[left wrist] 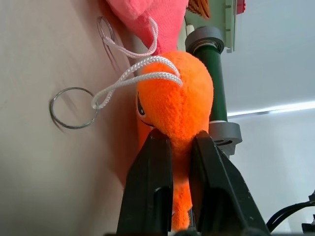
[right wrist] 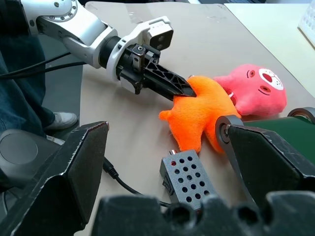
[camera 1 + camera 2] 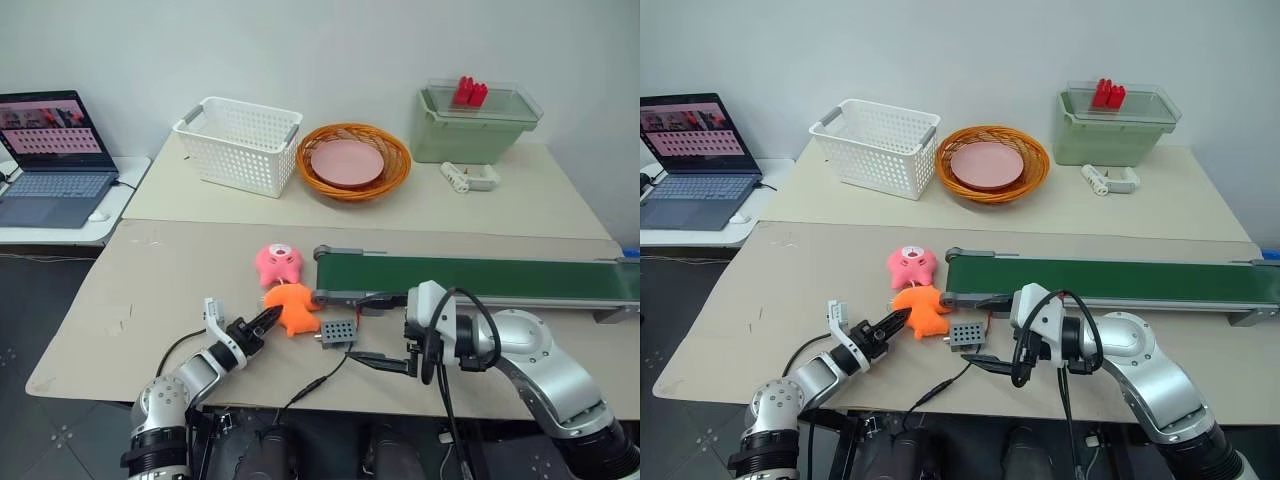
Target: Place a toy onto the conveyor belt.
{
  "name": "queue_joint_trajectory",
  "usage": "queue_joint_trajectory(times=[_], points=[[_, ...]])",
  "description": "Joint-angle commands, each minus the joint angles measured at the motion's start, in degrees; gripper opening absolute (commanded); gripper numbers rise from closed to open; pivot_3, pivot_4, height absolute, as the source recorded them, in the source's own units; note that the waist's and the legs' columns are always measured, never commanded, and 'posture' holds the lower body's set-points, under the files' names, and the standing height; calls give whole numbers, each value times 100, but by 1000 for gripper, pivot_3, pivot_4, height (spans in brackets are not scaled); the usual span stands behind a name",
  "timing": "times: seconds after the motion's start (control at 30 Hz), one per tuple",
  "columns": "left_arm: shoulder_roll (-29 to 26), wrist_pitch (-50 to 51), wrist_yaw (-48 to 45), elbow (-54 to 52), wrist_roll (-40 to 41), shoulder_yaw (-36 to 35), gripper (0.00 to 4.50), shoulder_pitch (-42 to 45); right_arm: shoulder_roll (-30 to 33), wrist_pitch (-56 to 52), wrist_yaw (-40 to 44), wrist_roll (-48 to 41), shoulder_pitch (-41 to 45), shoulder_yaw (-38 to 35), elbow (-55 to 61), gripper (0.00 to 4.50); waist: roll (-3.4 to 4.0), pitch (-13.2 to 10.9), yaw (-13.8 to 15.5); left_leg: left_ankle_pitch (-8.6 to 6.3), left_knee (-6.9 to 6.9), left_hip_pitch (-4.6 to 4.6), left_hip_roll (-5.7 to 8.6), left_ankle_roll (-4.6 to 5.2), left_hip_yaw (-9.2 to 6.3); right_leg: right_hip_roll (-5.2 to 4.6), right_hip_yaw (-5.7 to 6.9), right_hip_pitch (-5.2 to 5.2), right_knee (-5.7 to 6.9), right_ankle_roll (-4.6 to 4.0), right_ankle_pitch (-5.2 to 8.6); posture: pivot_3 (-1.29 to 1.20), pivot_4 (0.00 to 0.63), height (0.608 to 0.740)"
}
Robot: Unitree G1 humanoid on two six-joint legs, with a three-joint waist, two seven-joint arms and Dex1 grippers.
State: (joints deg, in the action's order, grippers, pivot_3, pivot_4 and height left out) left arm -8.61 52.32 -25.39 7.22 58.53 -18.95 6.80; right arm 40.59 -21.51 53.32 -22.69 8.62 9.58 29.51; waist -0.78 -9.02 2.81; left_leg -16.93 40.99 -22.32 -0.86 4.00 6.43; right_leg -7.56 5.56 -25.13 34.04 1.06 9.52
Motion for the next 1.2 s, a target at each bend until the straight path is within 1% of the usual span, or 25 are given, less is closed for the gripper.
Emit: queue_joint_trajectory(times=[0.03,0.3,0.43,0.63,0.67,0.77,0.8,0.93,1.03,1.17,1.2], points=[[57,-160,6,68,-136,-8,540,-2,2,47,0,-51,105,-181,89,4500,0,0,2,0,0,0,0,0,0,0,0,0,0,0,0,0,150,740],[153,-317,306,-543,0,-294,540,-426,-4,110,117,-30,292,-163,-134,4500,-6,-3,-68,-1,-3,-3,-2,2,0,1,-2,-6,-2,-2,-1,0,150,740],[160,-306,417,-942,272,-528,540,-731,-30,171,165,0,357,-155,-256,4500,-9,-5,-134,-4,-11,-6,-7,0,0,6,0,-14,0,-25,-16,0,150,740],[303,-387,587,-1454,657,-600,540,-660,-121,303,198,85,432,-89,-491,4500,-24,-15,-173,-6,-13,-15,-9,-4,-4,8,5,-22,0,-22,-13,0,150,740],[318,-389,647,-1550,702,-570,540,-623,-142,322,195,102,435,-79,-515,4500,-26,-16,-163,-6,-11,-15,-7,-3,-4,8,4,-20,-1,-21,-13,0,150,740],[174,-461,595,-1930,296,-145,540,-597,-206,350,167,140,437,-71,-554,4500,-36,-22,-158,-8,-8,-18,-5,0,-4,6,3,-17,-4,-22,-14,0,150,740],[169,-447,621,-2003,296,-78,540,-560,-218,361,164,150,432,-70,-564,4500,-37,-22,-158,-9,-8,-19,-5,1,-4,6,2,-18,-5,-23,-15,0,150,740],[-133,-486,546,-2331,-132,428,540,-438,-220,405,174,174,411,-88,-590,4500,-37,-22,-155,-8,-10,-21,-3,0,-4,7,5,-19,-4,-20,-16,0,150,740],[-146,-516,640,-2432,-69,450,540,-250,-211,427,159,211,396,-115,-609,4500,-37,-23,-141,-7,-11,-20,-3,-2,-4,8,5,-19,-3,-20,-16,0,150,740],[-338,-680,711,-2636,-373,618,540,265,-206,435,124,236,354,-157,-594,4500,-40,-24,-105,-7,-6,-20,-2,-2,-4,7,4,-16,-4,-21,-15,0,150,740],[-450,-731,673,-2641,-551,713,540,389,-218,439,111,246,352,-152,-601,4500,-40,-24,-104,-6,-6,-21,-2,-3,-4,8,5,-17,-3,-22,-16,0,150,740]])
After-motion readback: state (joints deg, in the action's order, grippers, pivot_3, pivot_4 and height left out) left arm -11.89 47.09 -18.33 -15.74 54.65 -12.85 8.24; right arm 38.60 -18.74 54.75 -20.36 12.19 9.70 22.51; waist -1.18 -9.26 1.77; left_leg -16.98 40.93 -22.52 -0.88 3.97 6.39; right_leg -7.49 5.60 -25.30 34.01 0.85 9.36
